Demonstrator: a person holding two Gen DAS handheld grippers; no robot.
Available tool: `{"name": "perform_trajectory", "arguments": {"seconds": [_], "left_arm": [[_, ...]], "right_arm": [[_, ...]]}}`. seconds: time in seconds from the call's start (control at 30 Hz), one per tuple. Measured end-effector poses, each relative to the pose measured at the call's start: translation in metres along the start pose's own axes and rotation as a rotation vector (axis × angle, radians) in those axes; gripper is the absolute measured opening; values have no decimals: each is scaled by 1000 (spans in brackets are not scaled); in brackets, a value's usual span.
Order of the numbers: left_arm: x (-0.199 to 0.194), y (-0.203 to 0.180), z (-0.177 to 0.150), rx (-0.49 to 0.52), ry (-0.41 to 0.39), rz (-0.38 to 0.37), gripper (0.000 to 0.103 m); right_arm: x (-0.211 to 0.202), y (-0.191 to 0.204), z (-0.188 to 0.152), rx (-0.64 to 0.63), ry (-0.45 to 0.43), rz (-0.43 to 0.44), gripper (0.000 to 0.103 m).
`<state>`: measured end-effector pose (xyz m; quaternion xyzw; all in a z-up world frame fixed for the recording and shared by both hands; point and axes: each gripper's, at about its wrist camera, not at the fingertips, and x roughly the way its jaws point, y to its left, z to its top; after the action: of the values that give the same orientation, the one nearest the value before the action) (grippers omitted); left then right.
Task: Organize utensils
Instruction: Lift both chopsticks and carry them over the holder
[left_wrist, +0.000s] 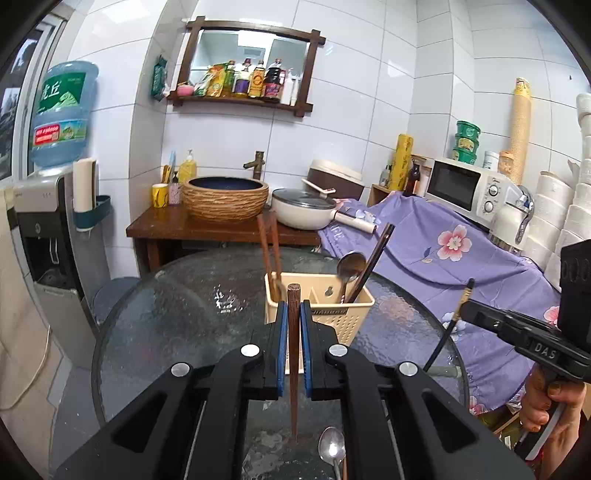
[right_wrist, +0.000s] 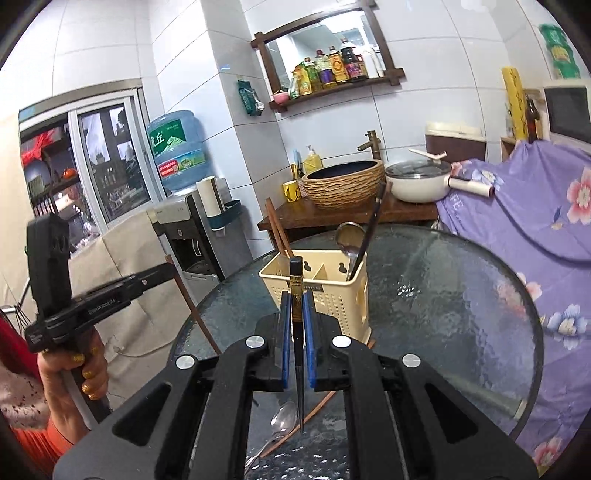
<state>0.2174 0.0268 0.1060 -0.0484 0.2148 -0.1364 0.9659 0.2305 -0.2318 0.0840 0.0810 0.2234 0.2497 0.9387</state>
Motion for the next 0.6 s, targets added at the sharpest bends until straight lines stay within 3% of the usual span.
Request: {"name": "perform_trajectory", "arguments": {"seconds": [0.37,0.6], "left_arm": [[2,-3,57,-15,-35,-52,7],[4,-9,122,-33,-95,-61,7]], "right_arm": [[8,7,52,-48,-8,-11,7],[4,12,124,-36,-106,-33,7]]}}
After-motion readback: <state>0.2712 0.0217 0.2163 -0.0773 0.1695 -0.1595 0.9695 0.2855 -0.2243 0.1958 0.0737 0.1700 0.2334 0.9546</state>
